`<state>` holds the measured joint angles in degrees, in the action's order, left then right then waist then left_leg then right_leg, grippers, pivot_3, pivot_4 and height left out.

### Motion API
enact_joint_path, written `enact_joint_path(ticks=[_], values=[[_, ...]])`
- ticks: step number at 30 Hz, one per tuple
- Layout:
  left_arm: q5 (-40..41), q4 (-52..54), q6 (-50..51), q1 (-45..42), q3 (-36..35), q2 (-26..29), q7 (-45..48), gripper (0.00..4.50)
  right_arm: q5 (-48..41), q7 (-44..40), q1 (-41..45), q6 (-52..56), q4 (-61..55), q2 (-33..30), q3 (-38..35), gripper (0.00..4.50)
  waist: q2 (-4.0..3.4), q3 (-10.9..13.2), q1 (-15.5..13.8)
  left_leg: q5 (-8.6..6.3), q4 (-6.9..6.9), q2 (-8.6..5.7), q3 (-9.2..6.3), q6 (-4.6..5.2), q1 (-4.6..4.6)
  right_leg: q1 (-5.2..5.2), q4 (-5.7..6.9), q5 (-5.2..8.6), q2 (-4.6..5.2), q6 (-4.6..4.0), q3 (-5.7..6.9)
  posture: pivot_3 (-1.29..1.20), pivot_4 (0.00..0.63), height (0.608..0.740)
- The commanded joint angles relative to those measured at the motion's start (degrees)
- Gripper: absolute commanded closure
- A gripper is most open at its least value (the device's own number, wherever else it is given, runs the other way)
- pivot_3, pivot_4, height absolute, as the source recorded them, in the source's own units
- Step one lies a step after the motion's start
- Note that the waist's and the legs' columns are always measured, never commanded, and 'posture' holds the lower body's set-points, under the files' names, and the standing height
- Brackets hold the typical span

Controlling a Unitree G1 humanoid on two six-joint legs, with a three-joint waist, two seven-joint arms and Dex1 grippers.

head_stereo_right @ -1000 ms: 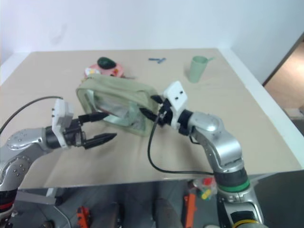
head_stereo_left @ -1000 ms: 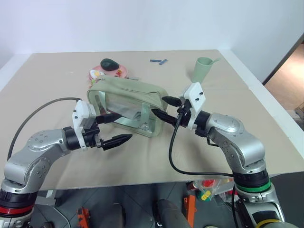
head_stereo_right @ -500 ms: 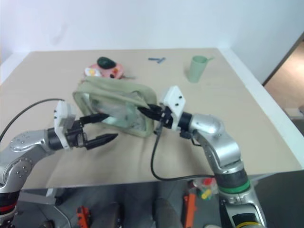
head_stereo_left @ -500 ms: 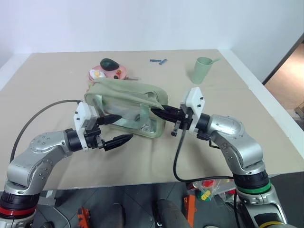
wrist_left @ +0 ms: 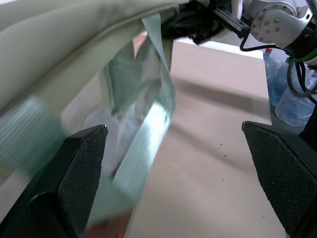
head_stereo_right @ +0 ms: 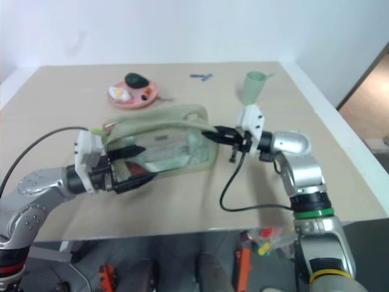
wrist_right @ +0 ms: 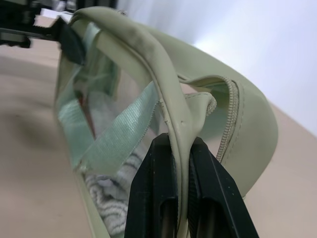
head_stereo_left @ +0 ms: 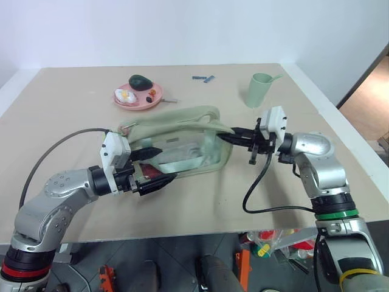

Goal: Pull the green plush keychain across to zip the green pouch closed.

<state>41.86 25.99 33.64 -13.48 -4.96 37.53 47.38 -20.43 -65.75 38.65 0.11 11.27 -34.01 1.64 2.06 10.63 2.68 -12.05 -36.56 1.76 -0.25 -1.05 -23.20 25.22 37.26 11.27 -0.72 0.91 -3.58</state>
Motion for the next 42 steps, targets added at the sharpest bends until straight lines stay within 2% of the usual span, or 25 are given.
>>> enact_joint_path(ticks=[1,6,10,16,19,23,29,38,42], values=[[1.3,2.8,0.2,-0.9,-1.2,-0.5,-1.5,0.00,-0.9,0.2,-0.7,-0.7,-1.9,-1.2,-2.9,4.42,0.00,0.0,0.0,0.00,0.01,0.00,0.00,0.00,0.00,0.01,0.00,0.00,0.00,0.00,0.00,0.00,0.150,0.740],[5.2,5.2,1.9,-0.3,-4.7,-2.2,-6.8,0.00,-1.0,0.9,-5.1,-0.1,-4.6,-1.4,-3.4,4.42,0.00,0.0,-0.1,0.00,-0.01,-0.01,0.00,0.00,-0.01,-0.02,0.00,-0.02,0.02,0.03,-0.02,0.00,0.150,0.740],[12.0,9.0,4.9,2.7,-10.9,-2.6,-12.9,0.00,-1.2,1.7,-7.9,1.1,-6.6,-1.8,-3.6,4.42,0.00,0.0,0.1,0.00,-0.04,0.01,0.03,0.00,0.05,-0.03,0.01,-0.06,0.01,0.07,-0.09,0.00,0.150,0.740],[17.1,10.4,5.4,6.5,-19.2,-1.7,-19.7,0.00,-1.6,2.4,-9.7,2.2,-8.1,-2.7,-4.2,4.42,0.00,0.0,-0.1,0.02,-0.10,0.01,0.04,0.00,0.17,-0.12,0.06,-0.07,0.00,0.04,-0.09,0.00,0.150,0.740],[15.6,8.7,4.7,7.3,-21.2,-0.5,-20.6,0.00,-1.7,2.4,-10.7,2.2,-9.3,-3.0,-4.2,4.42,0.01,0.0,-0.1,0.02,-0.20,-0.02,0.01,0.00,0.19,-0.21,0.05,0.03,0.01,-0.15,-0.07,0.00,0.150,0.740],[10.6,1.7,3.0,5.6,-21.1,-0.1,-22.0,0.00,-2.6,2.7,-10.9,4.0,-11.9,-3.1,-3.9,4.42,0.01,0.0,-0.1,0.02,-0.21,-0.07,0.12,0.00,0.27,-0.24,0.05,0.02,0.01,-0.13,-0.21,0.00,0.150,0.740],[8.1,-10.3,3.4,-0.7,-19.6,-2.0,-23.6,0.00,-2.5,3.9,-11.7,5.1,-15.0,-2.7,-3.6,4.42,0.02,0.0,-0.1,0.02,-0.20,-0.04,0.11,0.00,0.26,-0.23,0.05,-0.01,-0.01,-0.12,-0.19,0.00,0.150,0.740],[5.1,-19.9,5.0,-4.9,-15.4,-1.1,-17.5,0.00,-2.2,5.0,-12.8,5.8,-17.2,-2.9,-3.5,4.42,0.02,0.0,0.1,0.02,-0.08,-0.02,0.18,-0.01,0.21,-0.10,0.04,-0.14,-0.02,0.10,-0.24,0.00,0.150,0.740],[3.3,-21.8,4.0,-6.2,-12.8,-0.7,-12.0,0.00,-2.1,5.3,-12.9,5.9,-17.5,-3.0,-3.6,4.42,0.02,0.0,0.0,0.02,-0.09,-0.02,0.17,-0.01,0.21,-0.11,0.04,-0.14,-0.03,0.10,-0.23,0.00,0.150,0.740]])
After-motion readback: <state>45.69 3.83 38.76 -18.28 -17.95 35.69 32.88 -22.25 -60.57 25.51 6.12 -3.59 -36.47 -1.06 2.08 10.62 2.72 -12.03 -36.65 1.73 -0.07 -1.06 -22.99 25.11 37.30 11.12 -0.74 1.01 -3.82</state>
